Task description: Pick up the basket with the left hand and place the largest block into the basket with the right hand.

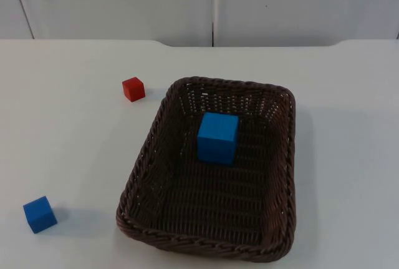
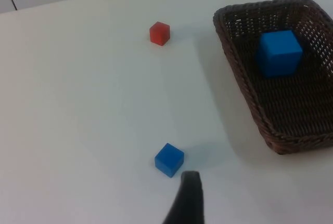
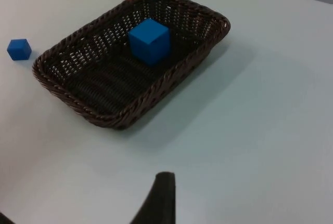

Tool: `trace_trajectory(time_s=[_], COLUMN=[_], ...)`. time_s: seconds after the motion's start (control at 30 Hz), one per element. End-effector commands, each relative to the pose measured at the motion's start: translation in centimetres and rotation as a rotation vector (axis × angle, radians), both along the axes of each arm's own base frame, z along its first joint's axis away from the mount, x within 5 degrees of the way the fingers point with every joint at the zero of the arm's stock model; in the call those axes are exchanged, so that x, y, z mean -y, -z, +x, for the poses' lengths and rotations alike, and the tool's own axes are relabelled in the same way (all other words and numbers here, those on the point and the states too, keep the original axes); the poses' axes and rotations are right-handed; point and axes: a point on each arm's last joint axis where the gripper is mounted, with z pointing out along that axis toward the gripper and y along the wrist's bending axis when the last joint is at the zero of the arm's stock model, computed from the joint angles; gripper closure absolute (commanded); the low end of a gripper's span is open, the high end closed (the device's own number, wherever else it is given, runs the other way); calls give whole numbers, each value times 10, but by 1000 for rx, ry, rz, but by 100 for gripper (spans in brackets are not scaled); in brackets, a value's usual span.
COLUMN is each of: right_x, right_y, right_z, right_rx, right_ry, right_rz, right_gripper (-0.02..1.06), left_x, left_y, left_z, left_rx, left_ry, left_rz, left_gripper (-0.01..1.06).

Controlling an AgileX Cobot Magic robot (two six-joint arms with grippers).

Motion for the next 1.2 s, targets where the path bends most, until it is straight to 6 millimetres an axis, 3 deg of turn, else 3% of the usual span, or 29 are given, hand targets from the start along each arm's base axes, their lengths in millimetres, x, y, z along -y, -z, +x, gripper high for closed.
trace_trajectory(time_s=[0.0, 0.2, 0.33, 0.4, 0.47, 1.17], right_x=[0, 0, 0, 0, 0, 0], right_y=[0, 0, 0, 0, 0, 0], right_z=[0, 1, 1, 1, 1, 1], right_rx=[13, 15, 15, 15, 15, 15], right_ry=[6, 9, 9, 9, 9, 9], right_rz=[9, 6, 6, 6, 6, 6], right_gripper=[22, 21, 12, 0, -1, -1], left_x=[0, 0, 0, 0, -2, -3], left_y=[0, 0, 0, 0, 0, 1], left_z=[1, 1, 1, 1, 1, 2], left_rx=[9, 9, 9, 9, 4, 2], left_ry=[-2, -2, -3, -7, -29, -50], left_rz=[-2, -2, -2, -3, -11, -16], left_gripper=[33, 33, 28, 12, 0, 0])
